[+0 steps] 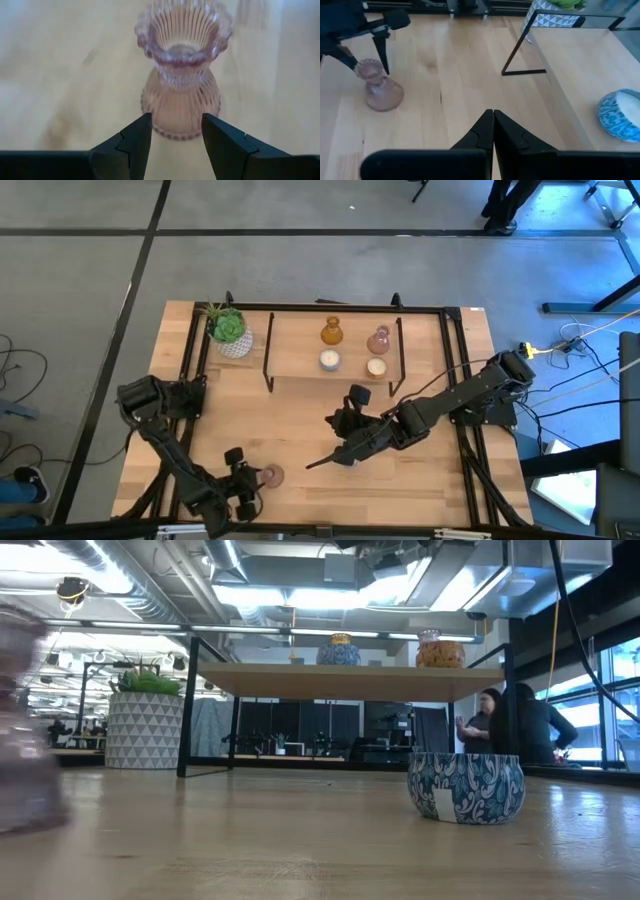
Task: Pick & Place candle stick holders
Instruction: Put the pink candle holder on the shelf aligned with the yellow and pink candle holders
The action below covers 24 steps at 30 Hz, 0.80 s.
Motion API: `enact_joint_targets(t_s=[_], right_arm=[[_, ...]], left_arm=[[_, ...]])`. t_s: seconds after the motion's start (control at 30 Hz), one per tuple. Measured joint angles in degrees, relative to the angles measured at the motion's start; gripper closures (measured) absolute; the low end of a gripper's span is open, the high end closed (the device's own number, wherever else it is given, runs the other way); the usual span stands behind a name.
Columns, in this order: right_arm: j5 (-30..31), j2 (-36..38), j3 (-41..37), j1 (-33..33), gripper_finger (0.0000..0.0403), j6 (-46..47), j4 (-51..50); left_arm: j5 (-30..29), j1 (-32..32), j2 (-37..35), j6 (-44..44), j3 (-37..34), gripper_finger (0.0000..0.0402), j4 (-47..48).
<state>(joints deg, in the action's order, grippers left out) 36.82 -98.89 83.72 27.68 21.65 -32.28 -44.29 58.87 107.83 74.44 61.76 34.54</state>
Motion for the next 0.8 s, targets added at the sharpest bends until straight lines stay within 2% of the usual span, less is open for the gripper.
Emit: enact_joint_targets(t_s=[0.13,0.3,0.57,0.8], right_arm=[[-0.64,0.00,0.00,0.84,0.0392,0.01,-1.49],[-0.35,0.00,0.00,1.84,0.0392,0.00,-2.47],[0.46,0.00,0.00,2.07,0.0392,0.08,-3.31],[0.42,0.00,0.00,2.07,0.0393,0.21,-3.71]], left_arm=[[-4.24,-1.77,-0.06,-2.65,-0.29,0.0233,-0.19],[-6.35,-3.17,-0.09,-2.77,-2.47,0.0233,-0.58],[-9.51,-3.46,-0.09,-9.17,-3.34,0.0233,-9.92],[-13.24,-4.63,-0.09,-10.51,-3.37,0.0233,-10.29]])
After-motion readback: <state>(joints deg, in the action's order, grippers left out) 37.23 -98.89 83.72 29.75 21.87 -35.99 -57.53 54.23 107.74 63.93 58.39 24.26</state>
